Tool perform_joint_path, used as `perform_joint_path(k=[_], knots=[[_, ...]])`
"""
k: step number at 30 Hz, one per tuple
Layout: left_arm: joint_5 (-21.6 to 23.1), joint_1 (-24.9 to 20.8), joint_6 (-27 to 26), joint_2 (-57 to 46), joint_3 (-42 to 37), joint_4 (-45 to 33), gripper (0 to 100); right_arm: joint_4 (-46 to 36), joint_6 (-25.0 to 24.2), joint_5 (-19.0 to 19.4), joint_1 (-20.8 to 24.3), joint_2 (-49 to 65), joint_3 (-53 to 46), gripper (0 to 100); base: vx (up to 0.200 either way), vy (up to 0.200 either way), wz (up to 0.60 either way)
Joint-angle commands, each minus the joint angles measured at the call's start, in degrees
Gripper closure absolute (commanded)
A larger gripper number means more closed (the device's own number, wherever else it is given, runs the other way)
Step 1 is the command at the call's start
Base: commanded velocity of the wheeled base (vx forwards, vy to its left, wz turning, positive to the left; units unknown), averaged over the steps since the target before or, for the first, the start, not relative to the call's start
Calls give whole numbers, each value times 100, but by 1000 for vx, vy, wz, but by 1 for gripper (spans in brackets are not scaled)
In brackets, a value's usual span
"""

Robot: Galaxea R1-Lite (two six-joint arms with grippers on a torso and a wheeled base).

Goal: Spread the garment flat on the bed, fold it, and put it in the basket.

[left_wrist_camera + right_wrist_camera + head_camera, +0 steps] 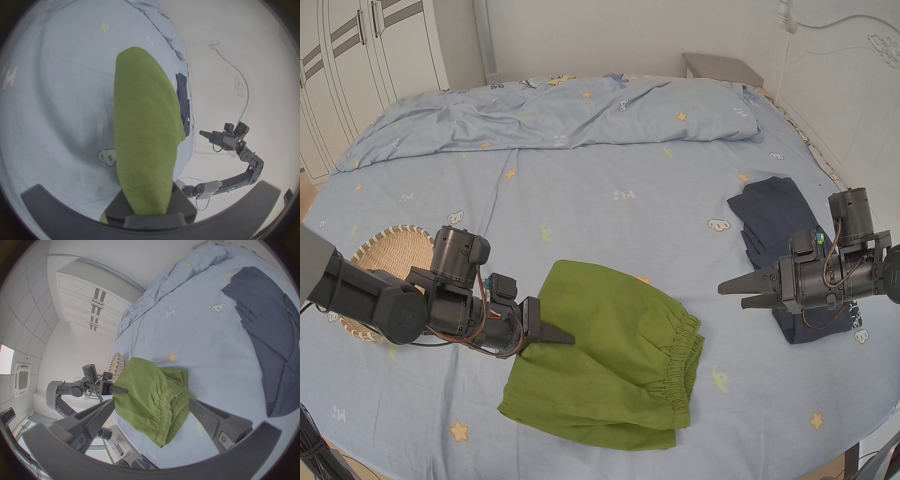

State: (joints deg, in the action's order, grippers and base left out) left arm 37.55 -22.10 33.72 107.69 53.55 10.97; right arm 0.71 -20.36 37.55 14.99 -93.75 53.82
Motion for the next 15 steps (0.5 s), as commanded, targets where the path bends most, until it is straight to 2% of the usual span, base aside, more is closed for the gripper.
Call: perform_joint_path(k=[1, 6, 9, 15], knots=[[-2, 189, 3, -134, 173, -130, 100, 0, -3, 7, 3, 85, -3, 0, 0, 0, 0], [-2, 470, -58, -170, 630, -790, 100, -36, -3, 7, 47, 102, -3, 0, 0, 200, 0], [-2, 593, -322, -240, 806, -1185, 100, -44, -3, 7, 65, 102, -3, 0, 0, 200, 0], [-2, 584, -454, -240, 911, -1352, 100, -44, -3, 7, 74, 102, -21, 0, 0, 200, 0]])
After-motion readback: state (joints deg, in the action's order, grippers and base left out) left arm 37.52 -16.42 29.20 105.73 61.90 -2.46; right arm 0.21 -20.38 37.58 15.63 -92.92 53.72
